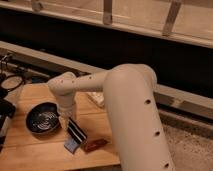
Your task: Place the eraser on the white sponge
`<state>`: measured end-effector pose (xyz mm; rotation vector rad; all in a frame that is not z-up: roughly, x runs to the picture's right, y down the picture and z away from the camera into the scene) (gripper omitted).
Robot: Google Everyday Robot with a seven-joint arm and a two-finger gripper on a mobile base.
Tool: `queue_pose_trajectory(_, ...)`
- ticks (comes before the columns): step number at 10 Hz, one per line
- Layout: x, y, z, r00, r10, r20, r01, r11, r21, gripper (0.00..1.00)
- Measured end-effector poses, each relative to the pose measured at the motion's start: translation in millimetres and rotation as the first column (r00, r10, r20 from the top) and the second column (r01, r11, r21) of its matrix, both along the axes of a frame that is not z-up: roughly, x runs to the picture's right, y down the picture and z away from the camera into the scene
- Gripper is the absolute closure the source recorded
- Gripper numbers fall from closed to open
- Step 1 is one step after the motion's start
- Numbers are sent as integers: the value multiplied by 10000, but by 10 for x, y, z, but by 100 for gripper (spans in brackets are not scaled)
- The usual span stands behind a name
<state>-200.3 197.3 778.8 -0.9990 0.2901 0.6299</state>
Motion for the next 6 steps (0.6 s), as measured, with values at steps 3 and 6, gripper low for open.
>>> queue_pose_trajectory(3,-19,11,-5,10000,-31,43,30,10000,14,18)
queue_pose_trajectory(6,-28,-4,-15,10000,-22,92,22,10000,86,18)
